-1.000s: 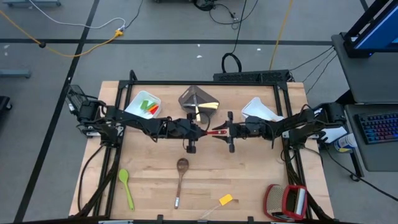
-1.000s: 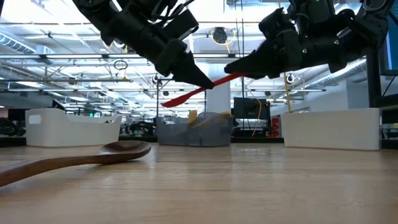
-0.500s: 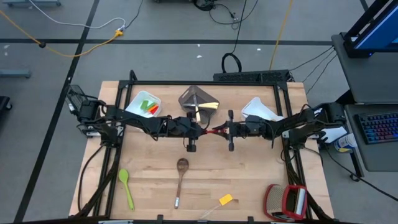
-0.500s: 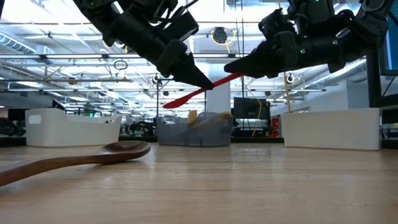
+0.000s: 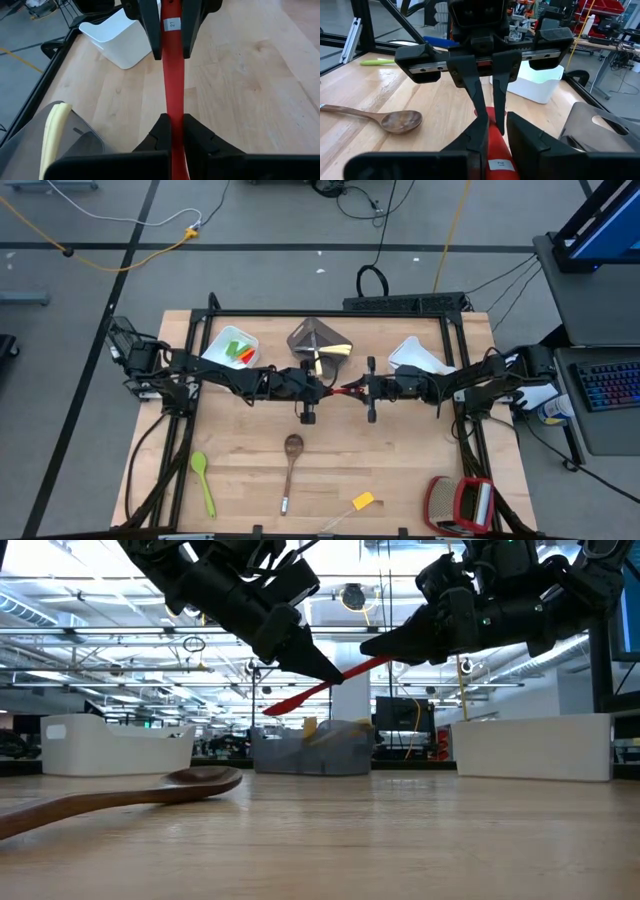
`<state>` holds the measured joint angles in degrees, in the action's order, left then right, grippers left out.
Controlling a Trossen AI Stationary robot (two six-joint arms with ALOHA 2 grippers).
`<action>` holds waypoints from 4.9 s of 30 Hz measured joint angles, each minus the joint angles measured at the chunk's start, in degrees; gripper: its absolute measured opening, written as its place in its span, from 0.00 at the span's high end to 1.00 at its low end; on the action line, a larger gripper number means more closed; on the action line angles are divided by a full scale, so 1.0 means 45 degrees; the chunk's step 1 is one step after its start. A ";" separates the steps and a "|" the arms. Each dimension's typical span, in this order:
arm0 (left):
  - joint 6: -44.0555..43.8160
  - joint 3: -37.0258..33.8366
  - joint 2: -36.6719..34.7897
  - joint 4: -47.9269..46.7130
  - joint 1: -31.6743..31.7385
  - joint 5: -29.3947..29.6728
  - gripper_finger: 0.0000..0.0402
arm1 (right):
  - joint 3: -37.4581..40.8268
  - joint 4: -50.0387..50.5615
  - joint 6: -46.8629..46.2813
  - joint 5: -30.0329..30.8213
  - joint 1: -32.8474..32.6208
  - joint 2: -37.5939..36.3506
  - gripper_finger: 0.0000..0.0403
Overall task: Pick & Place Kitchen Items
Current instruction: Put the red serving spoon into the right white bin, then put the green serving spoon into the right white bin
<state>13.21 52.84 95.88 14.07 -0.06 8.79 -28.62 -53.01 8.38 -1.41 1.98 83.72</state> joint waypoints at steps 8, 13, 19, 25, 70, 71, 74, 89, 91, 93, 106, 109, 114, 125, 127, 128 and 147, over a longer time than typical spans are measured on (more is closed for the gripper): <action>0.0006 -0.0005 0.0005 0.0155 0.0006 0.0040 0.93 | 0.0000 -0.0014 -0.0034 0.0005 -0.0001 0.0000 0.87; 0.0002 -0.0005 0.0005 0.0145 0.0006 0.0040 0.92 | 0.0000 0.0012 -0.0141 0.0005 -0.0010 0.0000 0.88; -0.0063 -0.0005 0.0006 0.0168 0.0011 0.0130 0.89 | -0.0024 0.1077 -0.0892 0.0412 -0.0027 -0.0194 0.87; -0.0483 0.0034 -0.0015 0.0369 0.0036 0.0335 0.75 | 0.0015 0.1871 -0.1068 0.0583 -0.0063 -0.0147 0.88; -0.3417 0.0000 -0.0583 -0.1784 0.0420 0.2275 0.63 | 0.0005 1.5204 -0.1999 1.0321 -0.2297 -1.1620 0.88; -0.3493 -0.0005 -0.0583 -0.1887 0.0429 0.2275 0.63 | 0.0005 1.5559 -0.2357 1.0347 -0.2297 -1.1791 0.88; -0.3708 -0.0005 -0.0583 -0.1791 0.0465 0.2275 0.63 | -0.0094 1.6705 -0.3240 1.0304 -0.2295 -1.2254 0.88; -0.3675 -0.0005 -0.0583 -0.2029 0.1035 0.2299 0.63 | -0.3031 2.2403 -0.6782 1.0215 -0.2297 -1.2458 0.88; -0.3665 -0.0005 -0.0583 -0.2114 0.1096 0.2299 0.63 | -0.3060 2.2923 -0.7511 0.9902 -0.2294 -1.2452 0.88; -0.3641 -0.0005 -0.0583 -0.2192 0.1128 0.2299 0.63 | -0.3060 2.3062 -0.7963 0.9855 -0.2297 -1.2373 0.88; -0.3645 -0.0005 -0.0583 -0.2576 0.1172 0.2289 0.63 | -0.3055 2.5523 -1.1249 0.9267 -0.2283 -1.1198 0.88; -0.3646 0.0000 -0.0583 -0.2521 0.1172 0.2289 0.63 | -0.3055 2.5358 -1.1328 0.9259 -0.2283 -1.0798 0.88; -0.3646 0.0000 -0.0583 -0.2521 0.1172 0.2284 0.63 | -0.3055 2.5150 -1.1345 0.9272 -0.2283 -1.0094 0.88; -0.3443 0.0000 -0.0578 -0.2513 0.1177 0.2291 0.63 | -0.3055 2.4582 -1.1082 0.9258 -0.2278 -0.8876 0.88; -0.3292 0.0000 -0.0578 -0.2493 0.1172 0.2373 0.63 | -0.3055 2.4587 -1.1234 0.9256 -0.2278 -0.8753 0.88; -0.3294 0.0000 -0.0578 -0.2452 0.1173 0.2441 0.63 | -0.3055 2.4587 -1.1359 0.9258 -0.2278 -0.8687 0.88; -0.3044 0.0000 -0.0578 -0.2322 0.1187 0.2725 0.63 | -0.1144 2.3995 -1.2000 0.7683 -0.2273 -0.8262 0.79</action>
<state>-0.49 52.84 93.27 3.62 5.28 21.05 -33.77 54.96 -45.62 33.17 -8.25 46.54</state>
